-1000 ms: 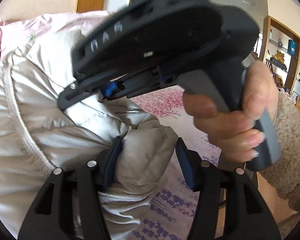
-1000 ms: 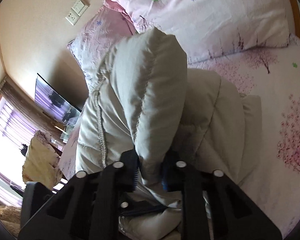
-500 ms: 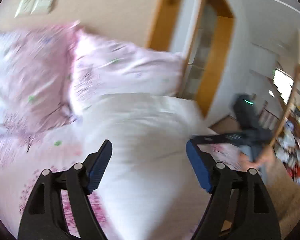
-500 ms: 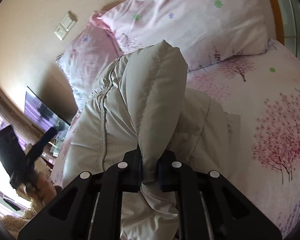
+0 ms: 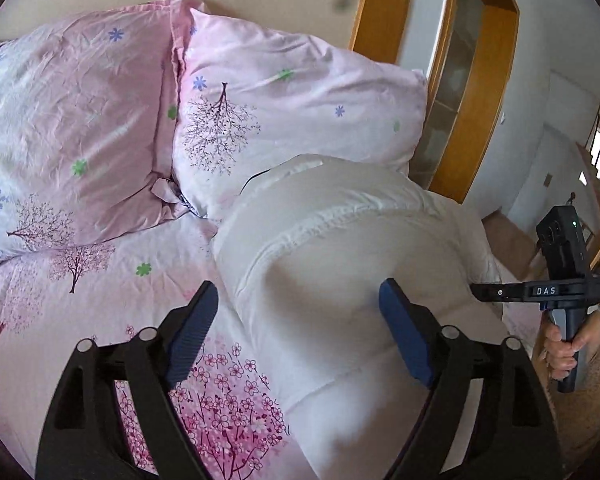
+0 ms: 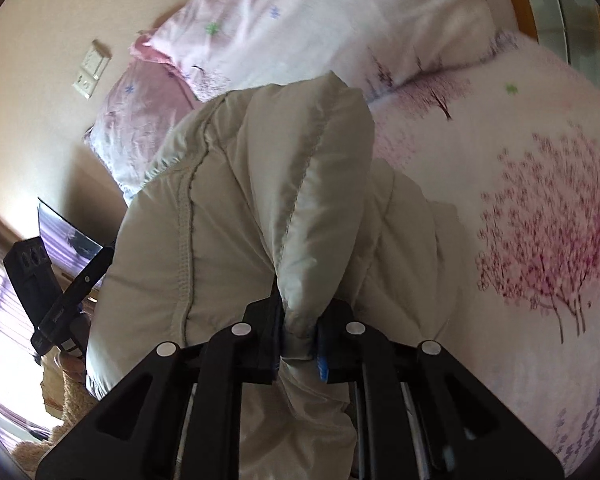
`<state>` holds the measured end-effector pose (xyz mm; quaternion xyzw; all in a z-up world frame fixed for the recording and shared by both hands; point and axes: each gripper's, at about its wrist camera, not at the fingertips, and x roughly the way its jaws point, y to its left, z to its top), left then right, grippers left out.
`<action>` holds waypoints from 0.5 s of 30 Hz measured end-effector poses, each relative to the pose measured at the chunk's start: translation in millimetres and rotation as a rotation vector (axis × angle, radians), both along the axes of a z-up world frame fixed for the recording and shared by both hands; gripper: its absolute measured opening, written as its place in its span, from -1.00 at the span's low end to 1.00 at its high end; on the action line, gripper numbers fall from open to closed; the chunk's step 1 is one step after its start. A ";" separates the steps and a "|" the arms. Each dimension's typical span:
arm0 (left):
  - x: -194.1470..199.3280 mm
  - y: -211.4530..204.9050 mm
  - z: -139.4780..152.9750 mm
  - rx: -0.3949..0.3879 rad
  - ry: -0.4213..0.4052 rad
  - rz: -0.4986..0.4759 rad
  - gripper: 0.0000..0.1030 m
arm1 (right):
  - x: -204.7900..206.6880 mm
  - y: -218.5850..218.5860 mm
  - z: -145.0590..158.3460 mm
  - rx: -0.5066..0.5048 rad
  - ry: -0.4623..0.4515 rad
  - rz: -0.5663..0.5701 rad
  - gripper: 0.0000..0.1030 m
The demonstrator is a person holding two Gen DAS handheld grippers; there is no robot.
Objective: Fold large clothes
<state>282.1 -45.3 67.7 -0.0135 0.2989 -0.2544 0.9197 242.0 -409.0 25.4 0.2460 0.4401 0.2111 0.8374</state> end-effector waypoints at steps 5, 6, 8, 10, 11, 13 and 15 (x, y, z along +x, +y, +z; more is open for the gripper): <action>8.4 -13.4 -9.9 0.072 0.031 0.000 0.66 | 8.9 -7.6 -19.6 0.053 0.054 0.003 -0.72; 10.5 -14.8 -13.0 0.080 0.044 0.001 0.66 | 11.3 -8.3 -22.6 0.060 0.062 0.008 -0.72; 13.5 -16.6 -19.0 0.086 0.068 -0.002 0.66 | 14.3 -8.8 -25.4 0.070 0.074 0.012 -0.71; 17.0 -18.0 -26.1 0.088 0.096 -0.005 0.66 | 17.4 -9.9 -29.2 0.079 0.082 0.015 -0.70; 18.6 -19.2 -29.6 0.093 0.109 -0.005 0.66 | 18.2 -10.3 -30.5 0.082 0.085 0.015 -0.68; 18.6 -24.2 -33.5 0.124 0.109 -0.004 0.66 | 18.2 -10.1 -31.2 0.080 0.082 0.011 -0.66; 14.9 -32.7 -34.9 0.186 0.087 0.003 0.66 | 13.8 -8.3 -25.2 0.044 0.062 0.004 -0.61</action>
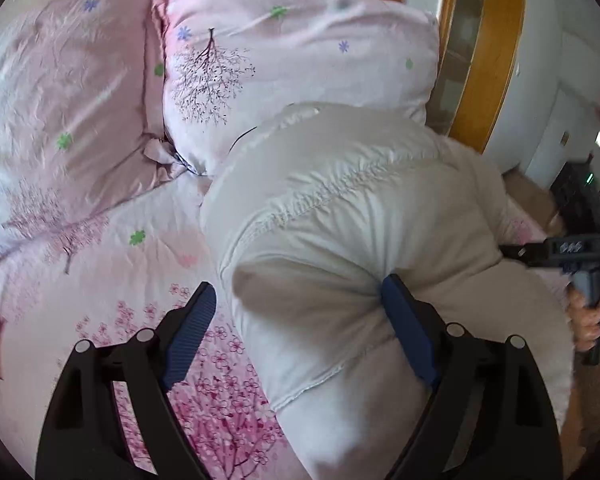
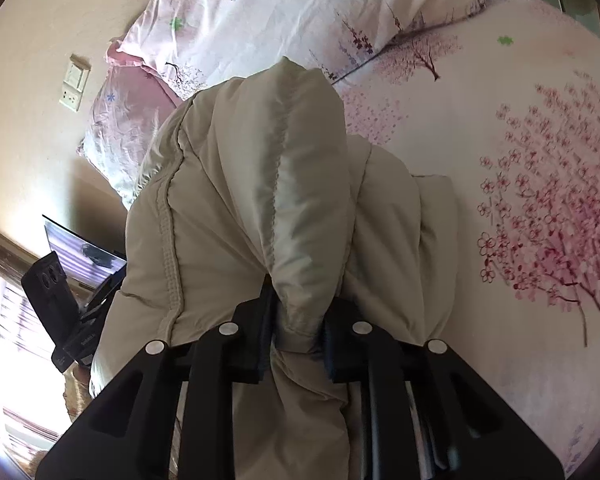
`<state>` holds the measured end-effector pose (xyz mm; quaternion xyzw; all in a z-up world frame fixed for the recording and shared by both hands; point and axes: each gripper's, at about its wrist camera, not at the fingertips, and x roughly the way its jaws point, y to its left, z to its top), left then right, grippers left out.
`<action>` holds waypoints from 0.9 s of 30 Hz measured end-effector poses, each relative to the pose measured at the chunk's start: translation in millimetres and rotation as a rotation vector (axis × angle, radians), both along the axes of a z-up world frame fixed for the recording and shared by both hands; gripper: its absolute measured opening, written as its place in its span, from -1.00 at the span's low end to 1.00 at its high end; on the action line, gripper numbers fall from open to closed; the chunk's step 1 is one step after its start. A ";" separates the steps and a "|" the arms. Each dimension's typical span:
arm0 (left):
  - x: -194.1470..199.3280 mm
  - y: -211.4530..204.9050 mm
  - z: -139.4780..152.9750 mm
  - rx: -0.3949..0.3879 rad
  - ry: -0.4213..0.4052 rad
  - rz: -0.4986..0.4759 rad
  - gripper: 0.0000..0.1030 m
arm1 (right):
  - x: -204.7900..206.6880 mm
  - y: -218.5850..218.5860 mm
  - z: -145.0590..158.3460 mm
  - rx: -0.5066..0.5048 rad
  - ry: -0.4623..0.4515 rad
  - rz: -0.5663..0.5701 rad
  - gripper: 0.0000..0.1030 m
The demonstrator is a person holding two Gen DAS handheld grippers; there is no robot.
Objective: Fold large clothes
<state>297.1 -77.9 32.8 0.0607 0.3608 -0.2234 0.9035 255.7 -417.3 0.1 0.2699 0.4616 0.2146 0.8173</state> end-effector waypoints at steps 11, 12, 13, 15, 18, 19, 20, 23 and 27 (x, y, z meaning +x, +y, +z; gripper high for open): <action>0.7 -9.5 -7.0 0.029 0.009 -0.015 0.67 | -47.4 10.8 71.9 -0.254 -0.260 -0.151 -0.62; 0.1 -10.3 -6.9 0.033 0.004 -0.014 0.67 | -47.6 16.4 72.8 -0.261 -0.270 -0.135 -0.63; -0.5 -10.7 -7.8 0.032 0.001 -0.013 0.67 | -45.7 23.9 71.8 -0.275 -0.270 -0.110 -0.65; -0.3 -9.5 -9.6 0.022 0.003 -0.013 0.67 | -39.0 32.4 64.6 -0.318 -0.249 -0.091 -0.65; -0.1 -7.6 -11.7 0.002 0.006 -0.015 0.67 | -25.3 32.8 34.8 -0.314 -0.144 -0.067 -0.71; -0.3 -7.5 -12.4 -0.005 0.006 -0.016 0.67 | -22.6 31.7 29.7 -0.297 -0.132 -0.063 -0.72; -0.1 -7.4 -12.9 -0.009 0.006 -0.016 0.67 | -20.3 30.0 24.5 -0.282 -0.119 -0.057 -0.72; 1.1 -7.4 -14.7 -0.021 0.012 -0.023 0.67 | -18.4 29.5 17.4 -0.279 -0.099 -0.043 -0.74; 1.1 -7.8 -16.9 -0.025 0.008 -0.027 0.67 | -17.3 32.1 9.2 -0.283 -0.094 -0.035 -0.74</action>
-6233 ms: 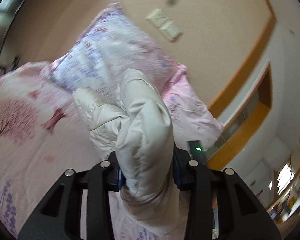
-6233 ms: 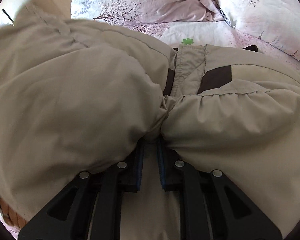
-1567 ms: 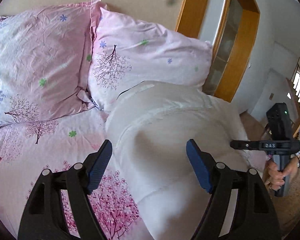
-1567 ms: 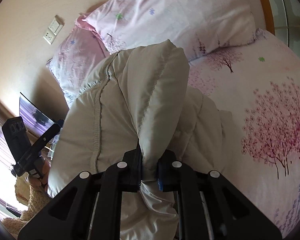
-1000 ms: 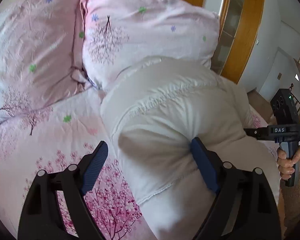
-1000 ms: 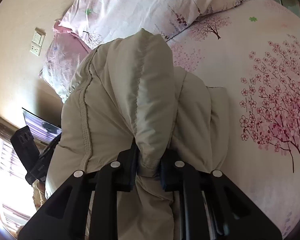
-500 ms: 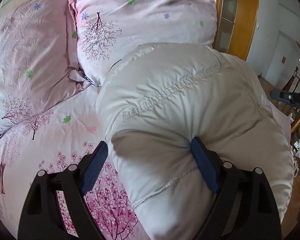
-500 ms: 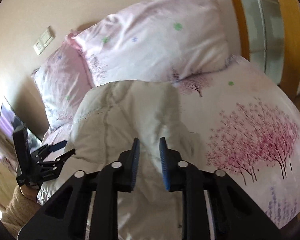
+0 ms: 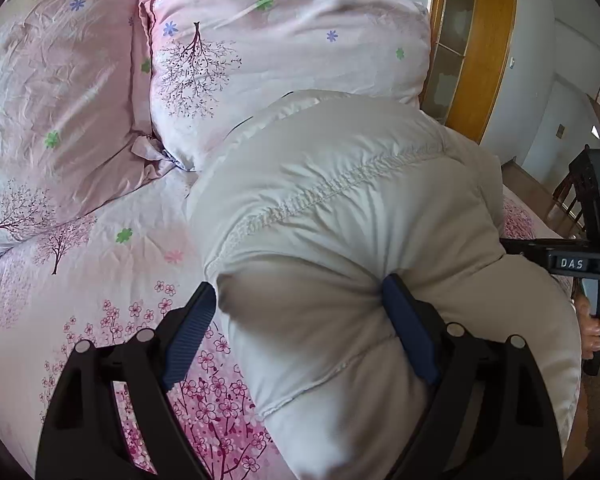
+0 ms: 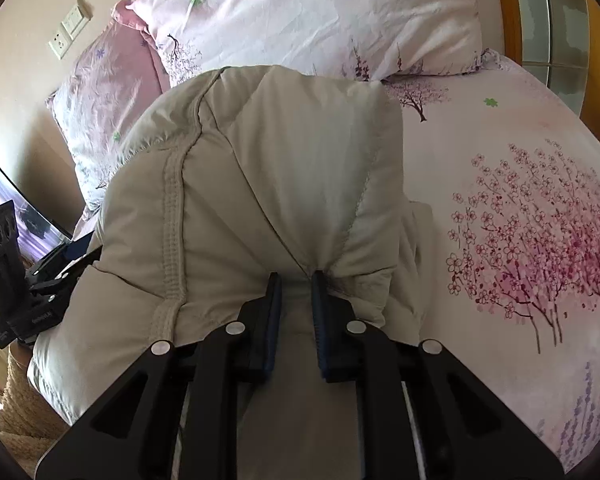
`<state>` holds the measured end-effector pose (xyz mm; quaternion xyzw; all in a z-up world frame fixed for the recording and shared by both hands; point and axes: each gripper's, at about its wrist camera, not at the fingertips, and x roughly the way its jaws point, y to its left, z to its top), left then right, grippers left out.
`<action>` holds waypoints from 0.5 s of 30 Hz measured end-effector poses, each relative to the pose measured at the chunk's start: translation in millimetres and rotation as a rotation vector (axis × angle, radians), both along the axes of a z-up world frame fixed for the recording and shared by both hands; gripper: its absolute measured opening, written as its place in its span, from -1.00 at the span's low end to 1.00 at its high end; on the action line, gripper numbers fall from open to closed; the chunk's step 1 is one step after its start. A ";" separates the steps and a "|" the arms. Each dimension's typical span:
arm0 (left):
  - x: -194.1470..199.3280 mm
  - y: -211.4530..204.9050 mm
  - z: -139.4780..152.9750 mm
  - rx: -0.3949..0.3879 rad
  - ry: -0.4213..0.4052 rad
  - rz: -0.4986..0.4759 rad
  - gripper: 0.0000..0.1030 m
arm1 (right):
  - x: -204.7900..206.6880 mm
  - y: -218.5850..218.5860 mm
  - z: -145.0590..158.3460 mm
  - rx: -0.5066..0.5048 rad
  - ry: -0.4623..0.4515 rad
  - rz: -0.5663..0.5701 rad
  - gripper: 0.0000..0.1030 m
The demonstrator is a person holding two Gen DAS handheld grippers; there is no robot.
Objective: Fold large clothes
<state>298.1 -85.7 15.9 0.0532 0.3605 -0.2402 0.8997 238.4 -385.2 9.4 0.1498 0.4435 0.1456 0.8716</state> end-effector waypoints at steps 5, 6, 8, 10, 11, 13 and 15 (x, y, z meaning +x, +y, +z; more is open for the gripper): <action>-1.4 6.0 2.9 -0.044 -0.016 0.002 0.66 | 0.6 -1.0 -6.6 0.035 0.001 -0.001 -0.74; -1.3 9.4 7.4 -0.071 -0.012 0.001 0.62 | 0.6 -1.2 -7.1 0.039 0.003 -0.002 -0.74; 1.1 21.2 23.6 -0.154 -0.021 0.012 0.59 | 0.3 -1.2 -7.7 0.042 0.003 -0.005 -0.74; 5.3 25.0 38.2 -0.167 -0.073 0.036 0.59 | 0.7 -2.3 -8.1 0.052 0.004 -0.007 -0.74; 9.8 23.0 42.3 -0.150 -0.084 0.045 0.59 | 1.1 -2.1 -8.2 0.053 0.002 -0.008 -0.74; 28.6 12.7 43.6 -0.091 -0.073 0.052 0.59 | 0.1 -2.6 -8.4 0.058 -0.003 -0.013 -0.74; 46.9 2.3 33.6 -0.017 -0.027 0.070 0.63 | -1.3 -2.5 -8.3 0.059 -0.008 -0.019 -0.74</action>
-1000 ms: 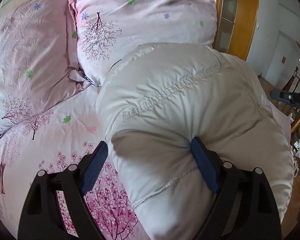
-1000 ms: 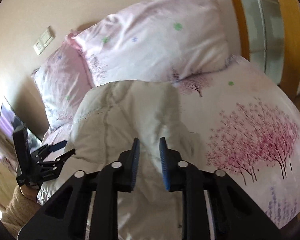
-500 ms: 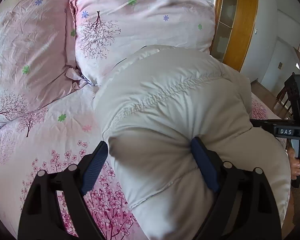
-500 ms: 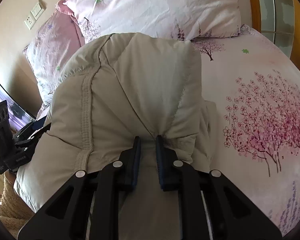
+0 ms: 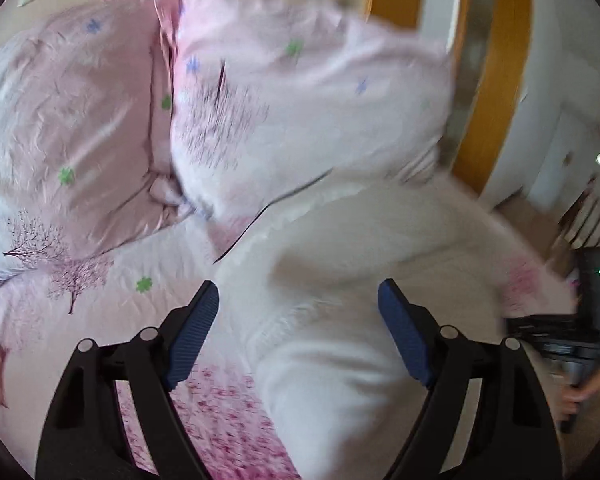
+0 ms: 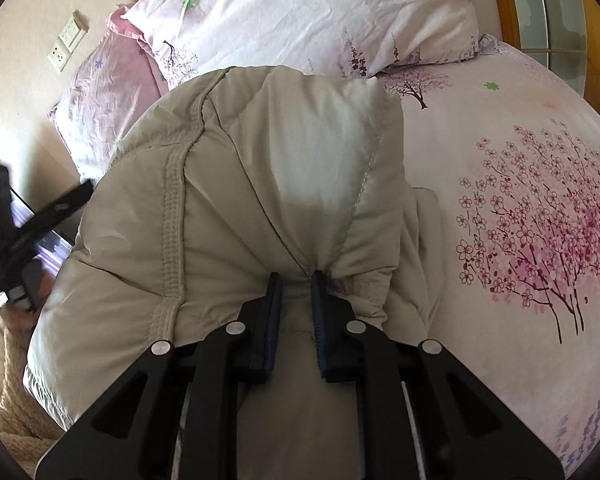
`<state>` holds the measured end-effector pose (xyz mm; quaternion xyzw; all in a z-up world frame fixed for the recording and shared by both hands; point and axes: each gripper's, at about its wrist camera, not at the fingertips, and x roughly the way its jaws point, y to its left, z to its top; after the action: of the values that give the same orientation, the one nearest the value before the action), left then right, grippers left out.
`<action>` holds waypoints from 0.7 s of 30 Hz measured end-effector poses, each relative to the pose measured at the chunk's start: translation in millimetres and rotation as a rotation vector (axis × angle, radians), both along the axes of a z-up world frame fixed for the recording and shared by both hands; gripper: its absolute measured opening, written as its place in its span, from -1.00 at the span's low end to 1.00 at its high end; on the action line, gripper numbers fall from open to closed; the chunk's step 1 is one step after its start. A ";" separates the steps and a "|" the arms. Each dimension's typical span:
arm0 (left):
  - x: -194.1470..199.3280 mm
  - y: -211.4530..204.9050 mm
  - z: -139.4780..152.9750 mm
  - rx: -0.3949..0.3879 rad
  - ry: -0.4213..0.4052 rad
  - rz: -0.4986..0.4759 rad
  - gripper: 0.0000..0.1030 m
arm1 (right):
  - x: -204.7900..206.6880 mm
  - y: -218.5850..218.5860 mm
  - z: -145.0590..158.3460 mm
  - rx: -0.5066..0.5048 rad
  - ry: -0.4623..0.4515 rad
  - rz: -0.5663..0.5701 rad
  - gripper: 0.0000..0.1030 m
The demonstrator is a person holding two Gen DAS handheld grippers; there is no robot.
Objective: Fold large clothes
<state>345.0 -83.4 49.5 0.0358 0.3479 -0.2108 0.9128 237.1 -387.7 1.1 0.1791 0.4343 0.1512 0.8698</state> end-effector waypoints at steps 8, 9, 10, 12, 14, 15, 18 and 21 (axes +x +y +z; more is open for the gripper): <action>1.7 -16.3 -27.2 0.118 0.002 0.032 0.65 | -0.7 0.6 -0.8 -0.001 -0.005 -0.012 -0.74; -2.2 -15.7 -23.7 0.121 -0.025 0.037 0.64 | -1.7 0.8 0.1 -0.005 -0.009 -0.016 -0.74; -5.7 -12.8 -20.1 0.113 -0.038 0.042 0.61 | -2.9 0.4 1.6 -0.007 -0.014 -0.020 -0.74; -22.8 -4.4 -7.1 0.053 -0.045 0.024 0.51 | -11.1 1.2 8.8 -0.034 -0.043 -0.036 -0.73; -43.8 2.6 4.3 -0.006 -0.061 -0.018 0.53 | -29.1 1.1 18.5 -0.064 -0.107 -0.046 -0.72; -57.3 5.0 9.7 -0.026 -0.080 -0.041 0.55 | -42.0 -0.2 23.3 -0.064 -0.148 -0.044 -0.72; -94.3 5.7 18.4 -0.028 -0.138 -0.094 0.64 | -65.8 -3.5 26.2 -0.051 -0.203 -0.053 -0.71; -114.6 -4.6 12.3 0.013 -0.131 -0.158 0.64 | -82.9 -2.8 19.8 -0.065 -0.219 -0.063 -0.71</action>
<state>230.4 -88.0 61.8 0.0829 0.2847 -0.2768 0.9140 154.1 -390.4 20.8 0.1470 0.3353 0.1283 0.9217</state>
